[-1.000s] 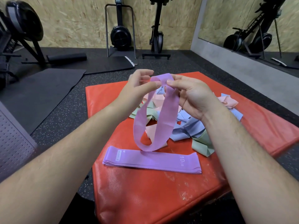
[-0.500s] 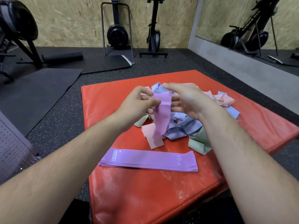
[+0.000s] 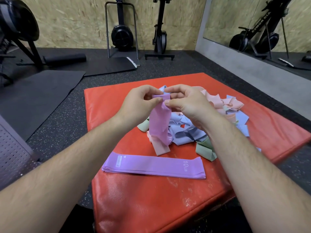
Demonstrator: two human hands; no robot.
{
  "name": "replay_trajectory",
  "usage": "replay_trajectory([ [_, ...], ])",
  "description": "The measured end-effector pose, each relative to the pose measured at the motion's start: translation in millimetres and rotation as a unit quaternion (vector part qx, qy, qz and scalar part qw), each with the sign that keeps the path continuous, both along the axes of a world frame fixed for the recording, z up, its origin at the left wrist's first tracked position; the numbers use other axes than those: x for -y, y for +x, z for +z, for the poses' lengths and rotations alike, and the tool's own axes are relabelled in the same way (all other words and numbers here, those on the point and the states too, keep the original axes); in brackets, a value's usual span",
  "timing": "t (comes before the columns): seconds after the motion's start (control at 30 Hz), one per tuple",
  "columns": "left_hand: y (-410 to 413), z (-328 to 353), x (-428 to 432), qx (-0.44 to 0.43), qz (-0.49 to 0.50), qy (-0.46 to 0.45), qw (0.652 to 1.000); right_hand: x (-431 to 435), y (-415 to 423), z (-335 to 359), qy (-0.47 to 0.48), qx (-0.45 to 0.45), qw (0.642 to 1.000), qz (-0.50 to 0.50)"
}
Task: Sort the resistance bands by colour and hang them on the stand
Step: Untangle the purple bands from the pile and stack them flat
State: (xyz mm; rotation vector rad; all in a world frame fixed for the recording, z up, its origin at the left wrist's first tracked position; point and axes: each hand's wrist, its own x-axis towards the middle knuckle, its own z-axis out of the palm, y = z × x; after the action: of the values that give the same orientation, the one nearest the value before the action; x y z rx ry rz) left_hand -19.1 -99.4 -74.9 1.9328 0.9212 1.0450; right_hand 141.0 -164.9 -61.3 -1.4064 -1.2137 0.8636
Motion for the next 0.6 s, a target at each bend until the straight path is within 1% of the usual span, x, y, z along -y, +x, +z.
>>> replay_trajectory([
  [0.1,-1.6,3.1,1.7,-0.036,0.029,0.068,0.997,-4.2,-1.8,-2.7,0.027,0.0,0.999,-0.023],
  [0.2,-5.0,10.2,3.6,-0.026,0.043,0.093,0.994,-5.2,-6.1,-4.1,0.037,-0.017,0.999,-0.013],
  [0.27,-6.5,15.6,6.0,0.001,0.034,0.089,0.995,-4.5,-11.2,-6.1,0.035,0.008,0.999,0.0],
  [0.33,-7.5,19.2,7.6,0.03,0.032,0.074,0.996,-4.1,-16.4,-8.3,0.029,0.052,0.998,0.008],
  [0.4,-8.3,19.9,7.4,0.032,0.039,0.07,0.996,-4.3,-19.4,-9.3,0.027,0.075,0.997,0.009],
  [0.47,-10.0,20.1,7.6,0.029,0.034,0.064,0.997,-5.0,-20.1,-9.2,0.031,0.07,0.997,-0.003],
  [0.53,-12.6,22.1,9.3,0.034,0.003,0.04,0.999,-4.4,-21.0,-8.4,0.04,0.055,0.998,-0.014],
  [0.6,-14.8,22.5,8.6,0.011,-0.012,0.043,0.999,-2.6,-22.5,-7.0,0.053,0.038,0.998,-0.006],
])
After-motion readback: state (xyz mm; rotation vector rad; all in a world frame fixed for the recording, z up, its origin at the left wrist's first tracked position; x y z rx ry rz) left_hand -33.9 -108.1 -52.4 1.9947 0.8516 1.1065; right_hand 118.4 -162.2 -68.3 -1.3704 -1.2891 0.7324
